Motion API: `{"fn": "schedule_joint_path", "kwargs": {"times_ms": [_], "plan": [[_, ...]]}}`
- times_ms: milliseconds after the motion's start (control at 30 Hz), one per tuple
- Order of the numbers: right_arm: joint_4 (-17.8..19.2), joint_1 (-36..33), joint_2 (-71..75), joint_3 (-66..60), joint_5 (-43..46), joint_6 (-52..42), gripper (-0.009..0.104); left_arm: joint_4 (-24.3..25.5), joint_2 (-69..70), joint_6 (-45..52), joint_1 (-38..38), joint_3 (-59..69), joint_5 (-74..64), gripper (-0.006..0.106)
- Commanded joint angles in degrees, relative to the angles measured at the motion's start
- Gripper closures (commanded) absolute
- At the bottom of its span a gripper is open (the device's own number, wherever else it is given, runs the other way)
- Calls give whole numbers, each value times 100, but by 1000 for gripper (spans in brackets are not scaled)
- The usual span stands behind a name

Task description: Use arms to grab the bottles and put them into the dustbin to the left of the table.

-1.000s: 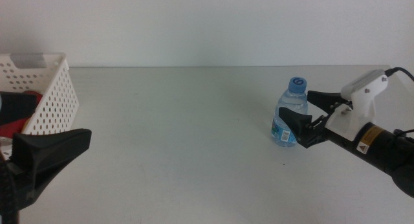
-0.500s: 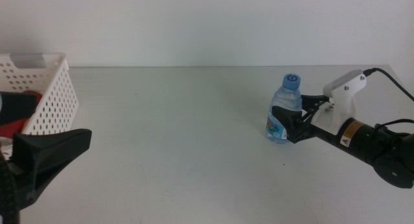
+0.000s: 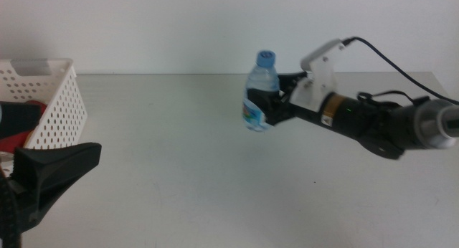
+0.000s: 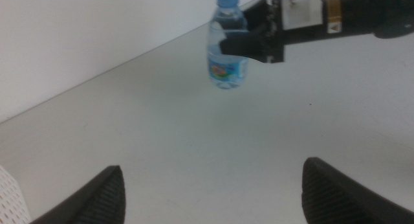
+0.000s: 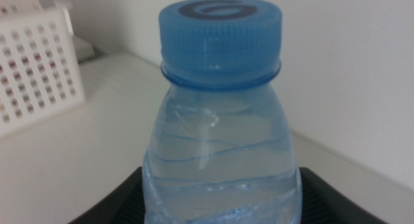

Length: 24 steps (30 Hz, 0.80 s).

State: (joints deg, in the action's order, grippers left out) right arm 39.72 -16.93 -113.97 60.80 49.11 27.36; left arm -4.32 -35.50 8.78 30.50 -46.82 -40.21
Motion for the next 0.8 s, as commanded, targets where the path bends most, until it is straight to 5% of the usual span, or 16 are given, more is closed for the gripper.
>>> {"fn": "schedule_joint_path", "kwargs": {"times_ms": [0,300,600,700,767], "plan": [[-181,-226,208,740,416,261,96,-31,-26,-61,39,-128,435,7],[22,-946,-821,2303,-89,845,96,-31,-26,-61,39,-128,435,7],[65,-1220,-1253,2493,-209,481,95,-31,-26,-61,39,-128,428,7],[75,-1220,-1261,2493,-287,507,88,-31,-26,-61,39,-128,428,7],[69,-1222,-1261,2493,-315,778,65,-31,-26,-61,39,-128,428,7]]}}
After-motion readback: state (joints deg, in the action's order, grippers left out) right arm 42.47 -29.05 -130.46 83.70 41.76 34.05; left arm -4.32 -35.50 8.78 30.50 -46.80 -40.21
